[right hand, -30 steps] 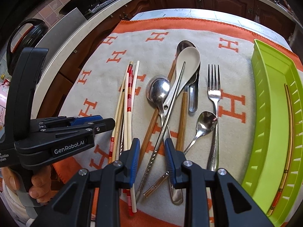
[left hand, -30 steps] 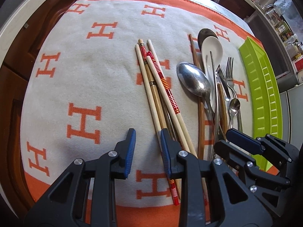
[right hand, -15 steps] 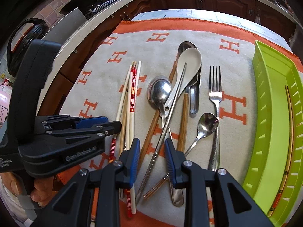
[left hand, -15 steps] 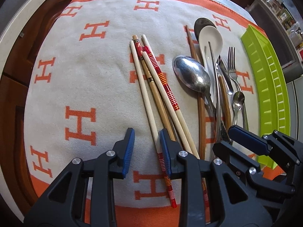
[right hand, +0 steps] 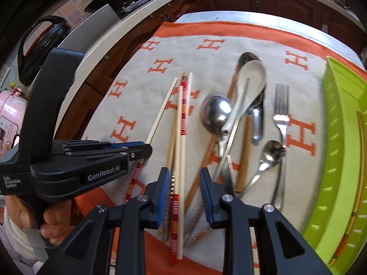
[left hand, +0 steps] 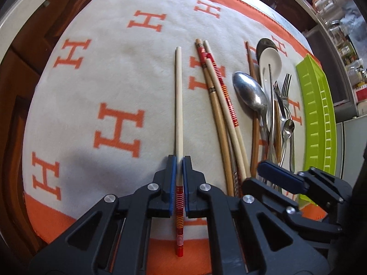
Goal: Organize utensils
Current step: 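Grasp a plain wooden chopstick with red-striped end using the left gripper, then carry the wooden chopstick to the tray with the left gripper while the right grasps a red-tipped chopstick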
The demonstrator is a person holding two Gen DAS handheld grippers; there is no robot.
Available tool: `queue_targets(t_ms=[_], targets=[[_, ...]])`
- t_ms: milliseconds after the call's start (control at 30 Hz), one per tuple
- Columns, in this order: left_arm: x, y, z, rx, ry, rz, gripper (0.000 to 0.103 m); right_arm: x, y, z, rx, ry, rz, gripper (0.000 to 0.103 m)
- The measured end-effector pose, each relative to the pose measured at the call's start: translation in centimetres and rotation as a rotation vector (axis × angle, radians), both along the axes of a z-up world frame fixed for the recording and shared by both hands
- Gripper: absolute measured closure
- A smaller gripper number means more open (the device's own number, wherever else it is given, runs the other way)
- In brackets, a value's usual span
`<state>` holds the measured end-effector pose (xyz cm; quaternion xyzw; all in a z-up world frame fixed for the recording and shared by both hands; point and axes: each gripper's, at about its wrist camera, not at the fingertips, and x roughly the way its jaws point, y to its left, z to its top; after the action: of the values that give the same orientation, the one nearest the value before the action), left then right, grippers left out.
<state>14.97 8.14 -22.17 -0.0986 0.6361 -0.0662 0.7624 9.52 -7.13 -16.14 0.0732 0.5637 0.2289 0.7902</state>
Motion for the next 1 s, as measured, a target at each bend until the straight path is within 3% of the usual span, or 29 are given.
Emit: queue_targets(t_ms=[267,633,767,1000], targets=[[-0.4,2.4,-0.3,-0.050,0.001,0.032,0.099,0.1,2.9,-1.3,0.018,0.036,0.051,0.079],[-0.7,4.0,-0.4,-0.115,0.003,0.029,0.099,0.8,4.3,-2.4,-0.046,0.064,0.038,0.081],[-0.6,4.3,-0.5,-0.140,0.011,0.036,0.099,1.6,5.4,-2.3,-0.097,0.030,0.031,0.082],[-0.6,4.8,-0.6,-0.170,0.016,0.048,0.099,3.2,7.7,-2.3,-0.241,-0.081,0.060,0.092]])
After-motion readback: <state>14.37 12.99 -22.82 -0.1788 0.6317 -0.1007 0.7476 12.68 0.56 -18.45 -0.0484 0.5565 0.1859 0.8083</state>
